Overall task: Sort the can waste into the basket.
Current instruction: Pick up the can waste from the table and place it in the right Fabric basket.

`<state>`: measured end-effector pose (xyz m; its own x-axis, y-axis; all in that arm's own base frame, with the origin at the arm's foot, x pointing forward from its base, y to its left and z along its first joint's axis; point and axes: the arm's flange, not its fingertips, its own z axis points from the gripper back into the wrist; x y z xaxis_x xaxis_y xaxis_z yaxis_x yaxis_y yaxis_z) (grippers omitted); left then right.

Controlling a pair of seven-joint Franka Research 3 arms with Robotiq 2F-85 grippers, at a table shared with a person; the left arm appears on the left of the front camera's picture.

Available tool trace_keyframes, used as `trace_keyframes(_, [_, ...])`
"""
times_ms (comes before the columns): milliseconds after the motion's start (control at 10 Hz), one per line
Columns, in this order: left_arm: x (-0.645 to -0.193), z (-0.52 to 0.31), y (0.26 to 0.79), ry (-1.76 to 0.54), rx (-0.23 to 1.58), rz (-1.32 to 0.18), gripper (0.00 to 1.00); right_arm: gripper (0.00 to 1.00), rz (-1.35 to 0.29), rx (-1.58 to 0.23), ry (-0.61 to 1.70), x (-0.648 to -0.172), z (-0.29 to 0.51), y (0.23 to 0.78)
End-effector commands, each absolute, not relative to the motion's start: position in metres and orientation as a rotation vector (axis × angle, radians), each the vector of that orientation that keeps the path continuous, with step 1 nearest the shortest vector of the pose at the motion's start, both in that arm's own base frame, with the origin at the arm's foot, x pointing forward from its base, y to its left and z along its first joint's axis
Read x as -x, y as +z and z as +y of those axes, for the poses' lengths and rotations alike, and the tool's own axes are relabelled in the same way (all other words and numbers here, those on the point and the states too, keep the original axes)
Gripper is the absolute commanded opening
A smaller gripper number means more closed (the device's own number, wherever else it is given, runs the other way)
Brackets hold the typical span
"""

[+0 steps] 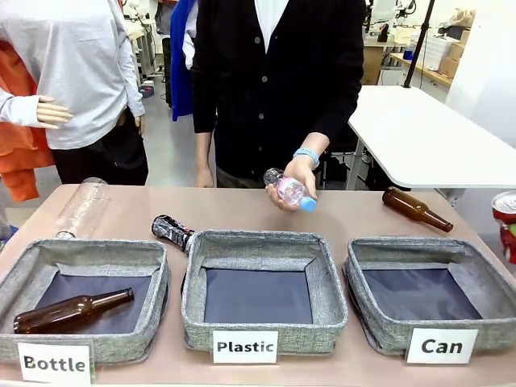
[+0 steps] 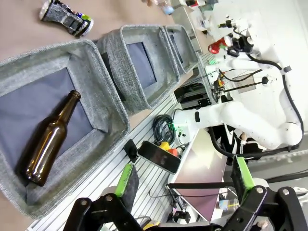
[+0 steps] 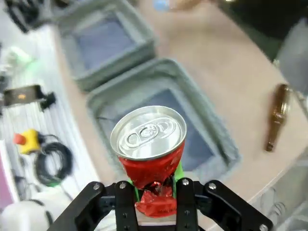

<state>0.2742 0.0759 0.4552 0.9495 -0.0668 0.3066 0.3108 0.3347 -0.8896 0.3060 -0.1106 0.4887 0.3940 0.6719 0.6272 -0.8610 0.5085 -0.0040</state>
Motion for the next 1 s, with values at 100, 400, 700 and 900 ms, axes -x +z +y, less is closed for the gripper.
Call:
trace_keyframes(100, [-0.272, 0.076, 0.456, -0.242, 1.207, -0.22, 1.0, 0.0, -0.479, -0.092, 1.173, -0.329, -0.05, 0.467])
trace_keyframes(400, [-0.272, 0.076, 0.456, -0.242, 1.207, -0.22, 1.0, 0.0, -0.368, -0.035, 1.232, -0.342, -0.023, 0.466])
trace_keyframes(700, [-0.272, 0.076, 0.456, -0.242, 1.207, -0.22, 1.0, 0.38, -0.303, -0.035, 1.255, -0.347, -0.017, 0.461])
trace_keyframes(900, [-0.272, 0.076, 0.456, -0.242, 1.207, -0.22, 1.0, 0.94, -0.289, -0.042, 1.266, -0.349, -0.012, 0.458])
